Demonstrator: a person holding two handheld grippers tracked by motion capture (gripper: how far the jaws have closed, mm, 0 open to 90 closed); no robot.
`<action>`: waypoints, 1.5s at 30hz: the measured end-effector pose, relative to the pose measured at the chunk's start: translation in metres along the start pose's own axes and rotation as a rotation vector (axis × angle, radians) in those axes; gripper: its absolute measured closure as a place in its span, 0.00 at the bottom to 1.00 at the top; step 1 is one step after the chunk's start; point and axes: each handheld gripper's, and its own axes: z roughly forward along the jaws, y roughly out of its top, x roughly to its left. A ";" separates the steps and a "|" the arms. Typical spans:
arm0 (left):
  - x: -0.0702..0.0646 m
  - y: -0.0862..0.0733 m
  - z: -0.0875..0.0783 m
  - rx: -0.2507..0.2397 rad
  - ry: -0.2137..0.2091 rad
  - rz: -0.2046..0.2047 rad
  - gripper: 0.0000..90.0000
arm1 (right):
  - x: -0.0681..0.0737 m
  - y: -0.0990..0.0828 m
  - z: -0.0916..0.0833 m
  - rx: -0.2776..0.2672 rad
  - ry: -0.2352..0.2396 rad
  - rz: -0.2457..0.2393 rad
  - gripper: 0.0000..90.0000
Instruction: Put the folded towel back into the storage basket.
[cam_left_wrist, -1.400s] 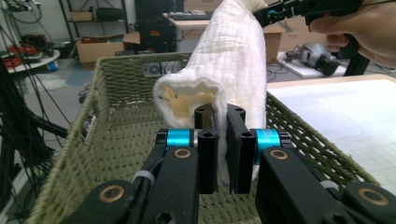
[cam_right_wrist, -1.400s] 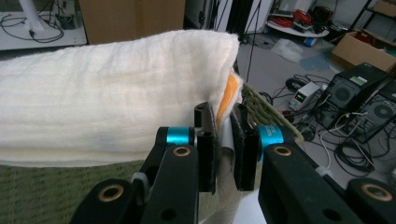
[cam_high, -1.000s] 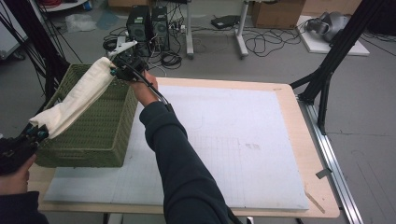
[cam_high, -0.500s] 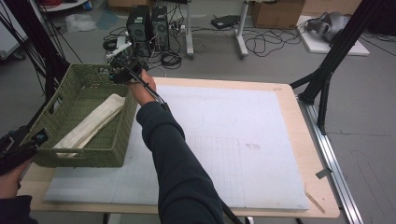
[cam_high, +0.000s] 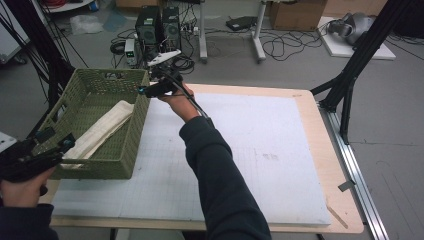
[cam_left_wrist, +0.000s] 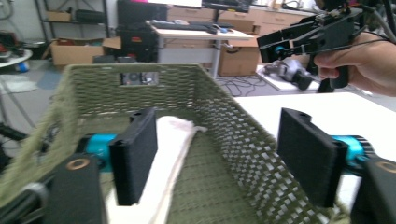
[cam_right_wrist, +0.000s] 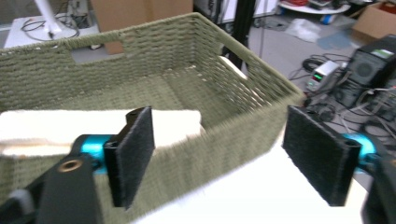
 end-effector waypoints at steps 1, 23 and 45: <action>-0.004 0.000 0.004 0.005 -0.001 0.000 0.28 | -0.003 -0.004 -0.008 0.000 -0.008 0.008 0.21; -0.093 0.000 0.079 0.042 -0.249 0.057 0.26 | -0.026 -0.114 -0.166 -0.010 -0.205 0.075 0.13; -0.171 -0.048 0.140 0.133 -0.471 0.114 0.27 | 0.006 -0.224 -0.289 -0.035 -0.431 0.130 0.13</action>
